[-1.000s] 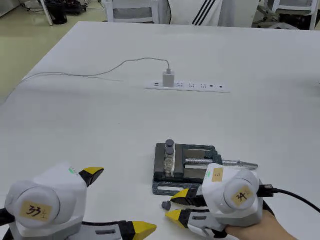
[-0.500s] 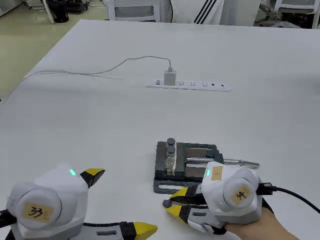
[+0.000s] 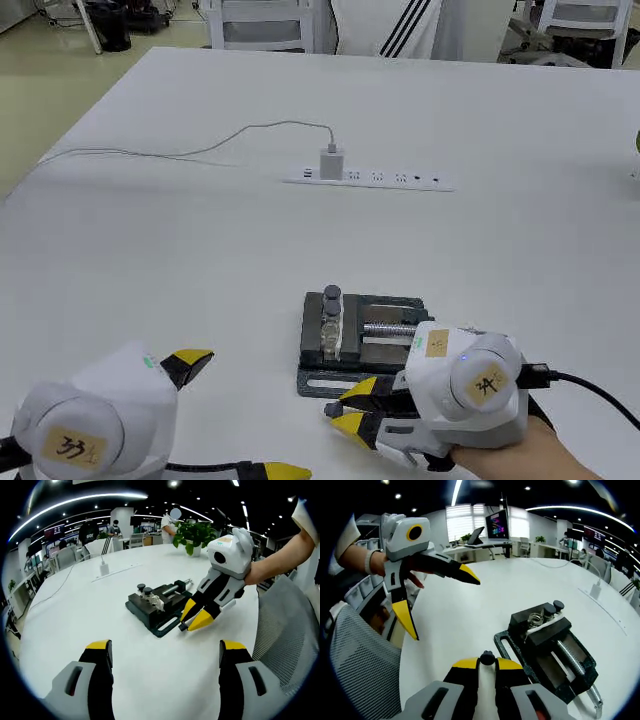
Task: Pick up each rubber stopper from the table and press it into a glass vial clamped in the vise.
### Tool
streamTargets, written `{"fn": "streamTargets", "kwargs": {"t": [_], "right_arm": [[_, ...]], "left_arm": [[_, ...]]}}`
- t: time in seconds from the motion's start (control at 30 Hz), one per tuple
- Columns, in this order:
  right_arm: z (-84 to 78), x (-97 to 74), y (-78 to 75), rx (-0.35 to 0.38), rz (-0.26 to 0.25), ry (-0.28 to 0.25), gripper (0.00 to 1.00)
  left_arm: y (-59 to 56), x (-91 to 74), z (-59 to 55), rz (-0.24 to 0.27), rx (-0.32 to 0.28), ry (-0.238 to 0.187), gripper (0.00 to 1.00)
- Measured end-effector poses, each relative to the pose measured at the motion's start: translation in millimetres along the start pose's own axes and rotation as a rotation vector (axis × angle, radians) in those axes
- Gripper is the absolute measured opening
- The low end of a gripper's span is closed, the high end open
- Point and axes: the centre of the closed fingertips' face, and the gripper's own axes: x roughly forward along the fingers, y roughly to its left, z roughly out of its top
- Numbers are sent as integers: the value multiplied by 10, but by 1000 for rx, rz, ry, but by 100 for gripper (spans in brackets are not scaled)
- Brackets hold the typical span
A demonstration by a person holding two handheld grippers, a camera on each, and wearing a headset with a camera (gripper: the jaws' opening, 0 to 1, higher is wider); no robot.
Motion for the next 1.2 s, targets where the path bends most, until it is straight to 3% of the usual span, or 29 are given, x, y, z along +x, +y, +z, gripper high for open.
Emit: {"fn": "streamTargets", "kwargs": {"t": [0.1, 0.2, 0.27, 0.47, 0.67, 0.87, 1.07, 1.2], "right_arm": [[82, -101, -16, 18, 7, -4, 7], [186, -189, -29, 23, 10, -18, 6], [239, -236, -18, 15, 19, -11, 6], [349, -391, -34, -111, 43, 58, 6], [460, -542, -85, -162, 46, 89, 6], [529, -663, -68, -238, 89, 154, 6], [568, -712, 1, -307, 148, 221, 6], [562, -692, 24, -358, 171, 265, 6]], "left_arm": [[-80, 35, 27, -28, 15, -11, 82], [-144, 64, 9, -51, 38, -3, 71], [-165, 94, 30, -53, 33, -10, 72], [-249, 168, 181, -74, 57, -55, 68], [-333, 253, 285, -91, 86, -73, 62], [-372, 302, 437, -94, 114, -104, 54], [-406, 331, 556, -95, 159, -123, 41], [-451, 346, 599, -108, 236, -120, 30]]}}
